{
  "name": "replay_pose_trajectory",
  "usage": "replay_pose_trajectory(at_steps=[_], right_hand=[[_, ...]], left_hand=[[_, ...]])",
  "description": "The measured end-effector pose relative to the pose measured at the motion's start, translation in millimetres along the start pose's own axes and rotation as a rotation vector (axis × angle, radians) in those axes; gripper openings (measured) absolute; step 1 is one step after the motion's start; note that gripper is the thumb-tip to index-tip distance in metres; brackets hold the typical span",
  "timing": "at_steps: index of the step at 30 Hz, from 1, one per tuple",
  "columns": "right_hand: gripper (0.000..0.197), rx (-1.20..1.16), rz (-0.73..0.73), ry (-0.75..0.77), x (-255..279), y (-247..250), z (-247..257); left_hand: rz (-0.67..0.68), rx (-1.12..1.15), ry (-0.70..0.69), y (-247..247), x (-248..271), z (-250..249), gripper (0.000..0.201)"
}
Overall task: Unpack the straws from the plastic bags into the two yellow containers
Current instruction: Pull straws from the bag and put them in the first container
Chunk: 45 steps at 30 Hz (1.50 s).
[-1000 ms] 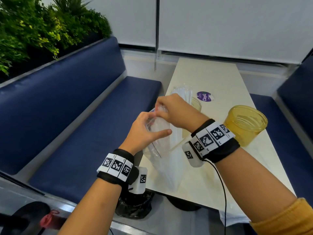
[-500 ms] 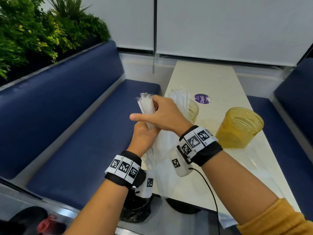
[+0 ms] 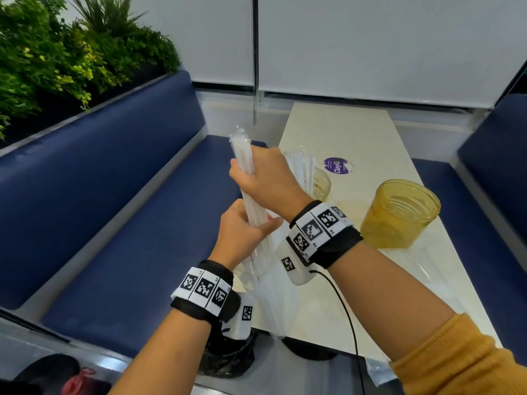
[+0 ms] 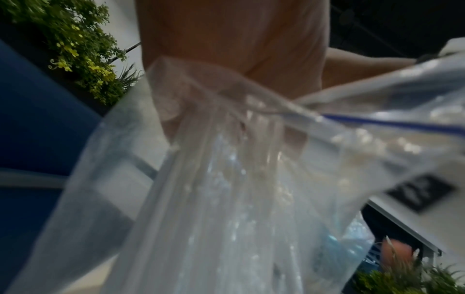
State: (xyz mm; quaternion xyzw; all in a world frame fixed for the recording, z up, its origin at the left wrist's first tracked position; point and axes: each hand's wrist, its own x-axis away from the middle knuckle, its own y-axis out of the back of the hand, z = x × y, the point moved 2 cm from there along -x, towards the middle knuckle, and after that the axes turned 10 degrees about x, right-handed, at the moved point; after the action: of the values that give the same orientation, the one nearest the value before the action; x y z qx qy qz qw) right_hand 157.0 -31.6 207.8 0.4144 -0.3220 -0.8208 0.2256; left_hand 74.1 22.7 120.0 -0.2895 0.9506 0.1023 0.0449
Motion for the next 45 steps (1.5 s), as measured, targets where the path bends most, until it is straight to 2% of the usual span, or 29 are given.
replay_pose_trajectory(at_steps=[2,4,8,11,14,18,20,22,26,27,30,34,37,41,45], right_hand=[[0.041,-0.001,-0.063,-0.005,-13,13,4],[0.043,-0.022,-0.143,-0.01,-27,26,8],[0.034,-0.108,-0.217,-0.046,-47,39,8],[0.042,-0.203,-0.219,-0.064,-44,40,13],[0.05,-0.284,-0.149,-0.106,-30,36,17],[0.034,-0.37,0.075,-0.167,-15,13,11],[0.029,-0.518,0.125,-0.219,-12,4,10],[0.031,-0.602,0.127,-0.232,-13,1,11],[0.026,-0.711,0.061,-0.207,-29,16,18],[0.025,-0.74,0.021,-0.195,-37,25,20],[0.023,-0.801,-0.147,-0.144,-60,62,20],[0.02,-0.724,-0.335,-0.072,-81,101,-9],[0.02,-0.621,-0.415,-0.093,-92,97,-47],[0.022,-0.446,-0.394,-0.194,-90,59,-99],[0.022,-0.412,-0.311,-0.349,-72,13,-149]], left_hand=[[0.006,-0.015,0.004,1,0,2,0.053],[0.001,-0.026,-0.018,1,0,0,0.058],[0.006,-0.05,-0.03,0,-6,-7,0.056],[-0.007,-0.054,-0.022,-3,-12,-12,0.043],[-0.004,-0.04,-0.021,-5,-11,-13,0.037],[-0.009,-0.009,-0.009,-5,-11,-8,0.027],[-0.006,-0.005,0.002,-5,-13,-6,0.022],[-0.007,0.01,0.028,-3,-14,-2,0.025],[0.009,-0.043,0.036,3,-16,5,0.024],[0.014,-0.063,0.023,4,-16,6,0.02],[-0.004,-0.194,-0.041,9,-15,11,0.027],[-0.056,-0.252,-0.047,19,-16,19,0.018],[-0.077,-0.252,-0.042,23,-18,20,0.017],[-0.105,-0.233,-0.033,23,-22,17,0.019],[-0.118,-0.199,-0.031,23,-23,15,0.019]])
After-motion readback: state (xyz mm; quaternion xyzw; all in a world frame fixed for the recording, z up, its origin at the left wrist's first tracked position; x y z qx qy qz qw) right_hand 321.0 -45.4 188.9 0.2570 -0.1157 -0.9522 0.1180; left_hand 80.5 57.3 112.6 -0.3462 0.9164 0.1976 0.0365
